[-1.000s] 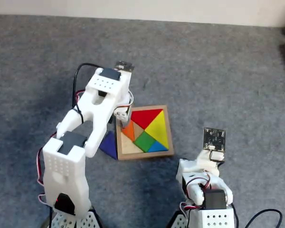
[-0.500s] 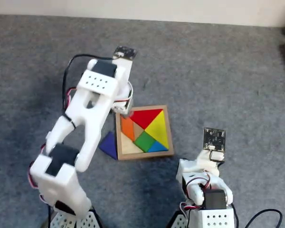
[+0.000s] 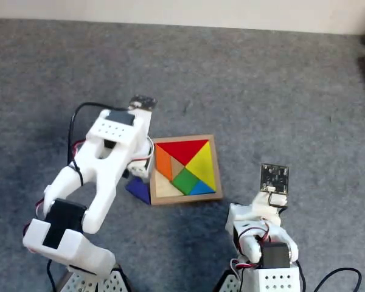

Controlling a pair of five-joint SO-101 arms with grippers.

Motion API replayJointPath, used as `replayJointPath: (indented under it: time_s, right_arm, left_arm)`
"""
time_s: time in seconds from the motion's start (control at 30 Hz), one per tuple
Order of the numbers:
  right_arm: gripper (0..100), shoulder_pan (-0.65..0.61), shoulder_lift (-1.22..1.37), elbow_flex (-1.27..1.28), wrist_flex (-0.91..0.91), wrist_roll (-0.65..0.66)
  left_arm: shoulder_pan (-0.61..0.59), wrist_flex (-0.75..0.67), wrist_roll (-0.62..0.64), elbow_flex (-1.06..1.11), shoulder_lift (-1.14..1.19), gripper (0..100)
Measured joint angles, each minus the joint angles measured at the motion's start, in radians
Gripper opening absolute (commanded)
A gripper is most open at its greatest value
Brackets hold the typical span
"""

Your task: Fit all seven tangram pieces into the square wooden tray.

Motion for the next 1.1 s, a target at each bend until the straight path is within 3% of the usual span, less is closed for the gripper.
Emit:
replayJointPath:
  time_s: [0.13, 0.3, 0.5, 0.83, 1.1]
  right_arm:
    - [0.5, 0.0, 0.0, 0.0, 0.0, 0.0]
    - [0.5, 0.0, 0.0, 0.0, 0.0, 0.0]
    - [0.5, 0.0, 0.0, 0.0, 0.0, 0.0]
    - [0.5, 0.0, 0.0, 0.0, 0.0, 0.0]
    - [0.5, 0.0, 0.0, 0.0, 0.0, 0.0]
  left_arm:
    - [0.0, -0.075, 0.0, 0.064, -0.005, 18]
    - [-0.005, -0.1, 0.005, 0.104, -0.017, 27]
    - [-0.006, -0.101, 0.005, 0.183, -0.015, 27]
    - [0.008, -0.123, -0.006, 0.19, -0.021, 7]
    - [0.005, -0.123, -0.014, 0.192, -0.023, 4]
